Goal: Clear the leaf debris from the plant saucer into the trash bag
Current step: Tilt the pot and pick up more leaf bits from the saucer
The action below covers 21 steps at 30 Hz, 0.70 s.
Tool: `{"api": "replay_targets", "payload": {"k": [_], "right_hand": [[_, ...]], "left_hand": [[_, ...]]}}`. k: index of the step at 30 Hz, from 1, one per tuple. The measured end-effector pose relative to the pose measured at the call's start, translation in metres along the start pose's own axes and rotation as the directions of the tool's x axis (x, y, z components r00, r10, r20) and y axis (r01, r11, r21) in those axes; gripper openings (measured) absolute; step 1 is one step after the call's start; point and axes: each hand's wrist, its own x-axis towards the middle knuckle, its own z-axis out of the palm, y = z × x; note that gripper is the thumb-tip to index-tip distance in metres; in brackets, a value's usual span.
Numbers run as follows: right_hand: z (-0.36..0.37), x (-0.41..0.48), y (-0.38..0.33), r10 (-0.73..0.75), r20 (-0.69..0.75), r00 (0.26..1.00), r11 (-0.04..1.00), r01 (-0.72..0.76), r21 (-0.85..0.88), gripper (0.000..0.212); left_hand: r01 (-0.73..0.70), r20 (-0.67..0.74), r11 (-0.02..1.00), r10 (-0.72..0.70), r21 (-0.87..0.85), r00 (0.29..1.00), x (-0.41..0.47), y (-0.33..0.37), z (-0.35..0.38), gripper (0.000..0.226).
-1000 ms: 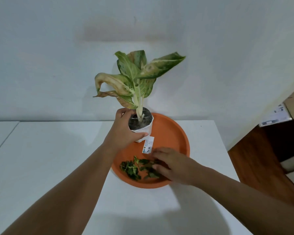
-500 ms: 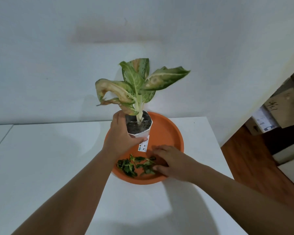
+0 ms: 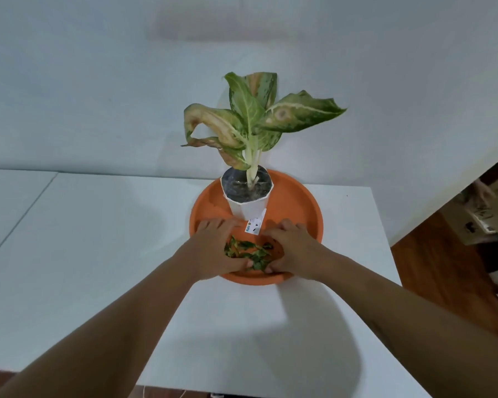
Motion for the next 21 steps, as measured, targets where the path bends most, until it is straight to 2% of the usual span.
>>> {"api": "replay_targets", "payload": {"k": [2,5,8,12,15,17,21], "right_hand": [[0.003,0.0,-0.003,0.011,-0.006,1.0,0.999,-0.011,0.037,0.07],[0.007,-0.002,-0.008,0.047,-0.035,0.998,0.997,-0.045,0.071,0.064],[0.012,-0.006,-0.016,0.094,-0.057,0.994,0.992,-0.089,0.085,0.06],[0.022,-0.007,-0.028,0.168,-0.098,0.981,0.981,-0.157,0.113,0.059],[0.028,-0.006,-0.036,0.231,-0.134,0.964,0.969,-0.216,0.117,0.056],[0.03,-0.005,-0.04,0.255,-0.159,0.954,0.965,-0.239,0.111,0.052],[0.033,-0.002,-0.044,0.279,-0.173,0.945,0.957,-0.258,0.133,0.05]], "left_hand": [[-0.015,0.089,0.996,0.007,0.085,0.996,0.001,-0.002,-0.001,0.084],[-0.012,0.141,0.996,-0.001,0.089,0.99,0.004,-0.002,-0.005,0.076],[-0.057,0.158,0.996,0.045,0.068,0.986,0.007,-0.004,-0.007,0.062],[-0.134,0.147,0.991,0.132,-0.001,0.98,0.012,-0.006,-0.007,0.059],[-0.222,0.152,0.975,0.221,-0.014,0.963,0.015,-0.006,-0.007,0.04],[-0.232,0.15,0.973,0.232,-0.013,0.961,0.015,-0.006,-0.007,0.033],[-0.268,0.132,0.963,0.266,-0.003,0.955,0.016,-0.01,-0.006,0.045]]}}
